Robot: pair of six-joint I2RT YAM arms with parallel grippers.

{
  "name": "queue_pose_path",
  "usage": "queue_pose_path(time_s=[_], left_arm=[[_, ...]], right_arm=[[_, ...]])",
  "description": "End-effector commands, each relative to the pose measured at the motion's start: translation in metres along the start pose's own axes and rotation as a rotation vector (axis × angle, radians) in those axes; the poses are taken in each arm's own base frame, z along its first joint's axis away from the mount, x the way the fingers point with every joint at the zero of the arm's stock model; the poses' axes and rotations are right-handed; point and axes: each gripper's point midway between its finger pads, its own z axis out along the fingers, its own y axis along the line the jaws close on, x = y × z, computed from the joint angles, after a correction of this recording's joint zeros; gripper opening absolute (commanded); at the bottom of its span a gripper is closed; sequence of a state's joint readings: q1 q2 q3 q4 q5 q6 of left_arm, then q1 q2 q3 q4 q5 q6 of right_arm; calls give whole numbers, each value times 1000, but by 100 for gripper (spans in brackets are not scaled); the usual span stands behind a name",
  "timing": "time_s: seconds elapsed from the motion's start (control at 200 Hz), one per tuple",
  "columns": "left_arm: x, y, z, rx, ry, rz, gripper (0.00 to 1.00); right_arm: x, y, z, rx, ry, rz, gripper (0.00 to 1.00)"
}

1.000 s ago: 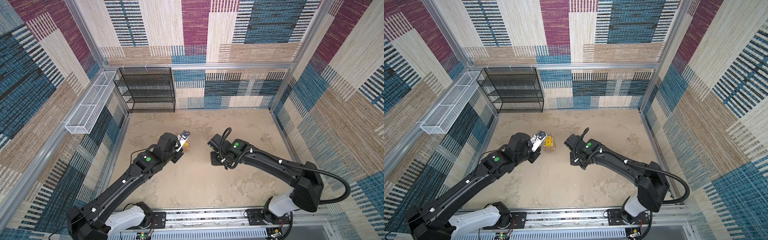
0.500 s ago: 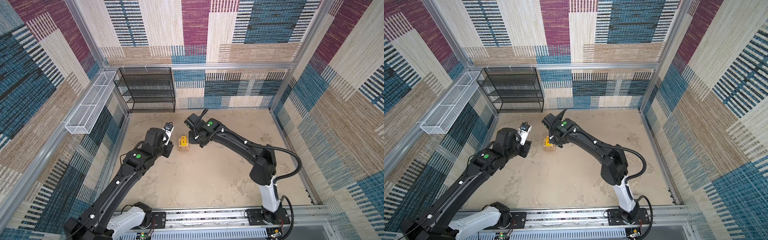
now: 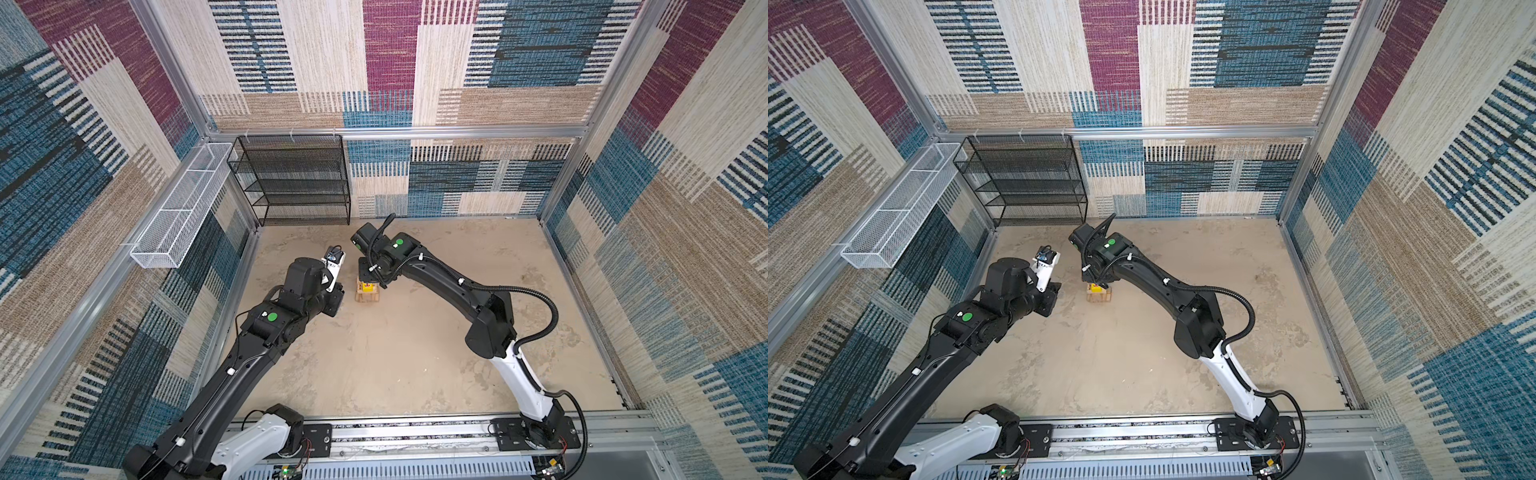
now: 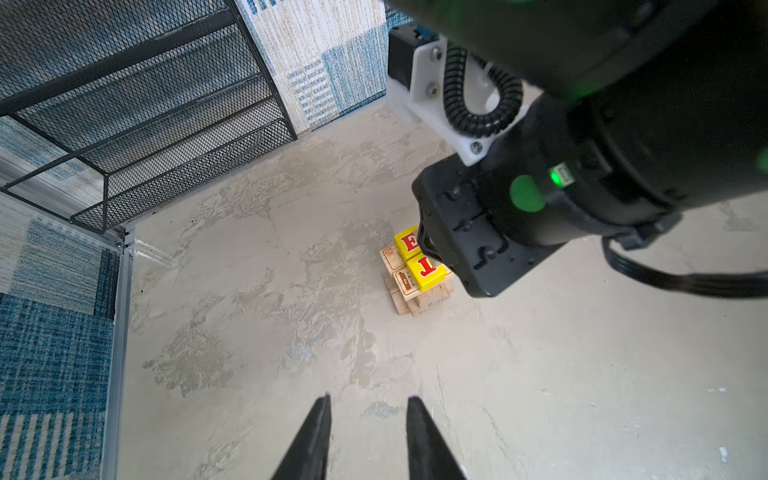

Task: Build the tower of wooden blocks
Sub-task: 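Position the wooden cylinder over the yellow E and T cubes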

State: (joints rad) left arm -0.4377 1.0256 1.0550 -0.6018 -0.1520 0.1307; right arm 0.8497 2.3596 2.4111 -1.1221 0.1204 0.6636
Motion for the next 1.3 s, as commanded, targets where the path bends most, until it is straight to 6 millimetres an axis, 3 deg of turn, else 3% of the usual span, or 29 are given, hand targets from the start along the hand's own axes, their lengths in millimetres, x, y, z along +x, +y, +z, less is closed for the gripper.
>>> queue_pose_path(time_s=[0.0, 0.426, 1.297], left_arm=[[-3, 0, -1, 2, -16, -26, 35], [-4, 0, -2, 9, -22, -28, 34], [-5, 0, -3, 16, -28, -20, 31]], right_arm=[[1, 3, 4, -12, 8, -6, 0], [3, 5, 19, -7, 20, -8, 0], [-6, 1, 18, 19, -16, -11, 19]])
